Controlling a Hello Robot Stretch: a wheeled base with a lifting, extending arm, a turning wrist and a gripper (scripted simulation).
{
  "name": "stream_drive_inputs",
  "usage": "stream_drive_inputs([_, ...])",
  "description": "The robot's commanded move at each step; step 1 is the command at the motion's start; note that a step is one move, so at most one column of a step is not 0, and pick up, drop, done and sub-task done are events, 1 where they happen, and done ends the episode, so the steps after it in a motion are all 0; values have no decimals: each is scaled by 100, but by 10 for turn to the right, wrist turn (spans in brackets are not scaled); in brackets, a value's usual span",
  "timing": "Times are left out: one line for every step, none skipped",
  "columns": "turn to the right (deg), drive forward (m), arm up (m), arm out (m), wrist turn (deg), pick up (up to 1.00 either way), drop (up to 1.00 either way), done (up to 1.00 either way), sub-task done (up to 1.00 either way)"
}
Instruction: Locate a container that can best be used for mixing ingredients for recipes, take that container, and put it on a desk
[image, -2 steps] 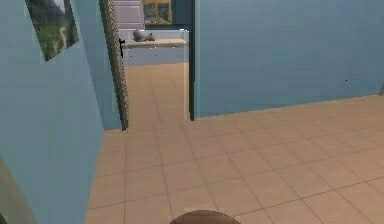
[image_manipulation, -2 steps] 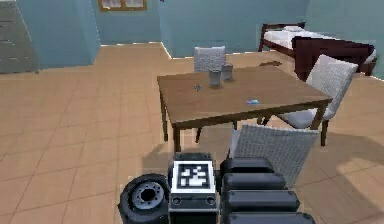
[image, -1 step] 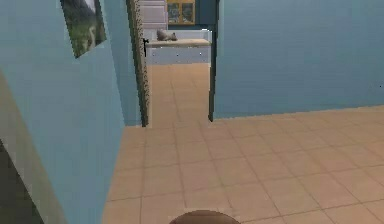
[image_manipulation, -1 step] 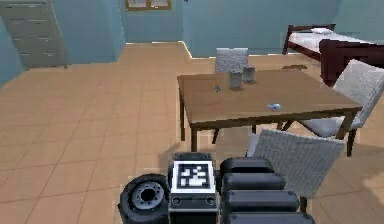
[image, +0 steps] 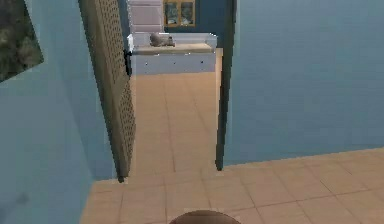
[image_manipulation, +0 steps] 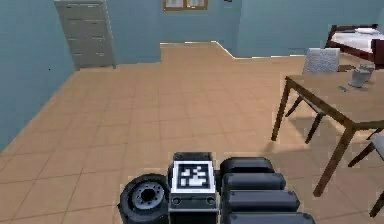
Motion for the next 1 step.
stream_drive_inputs([0,100,0,0,0,0,0,0,0])
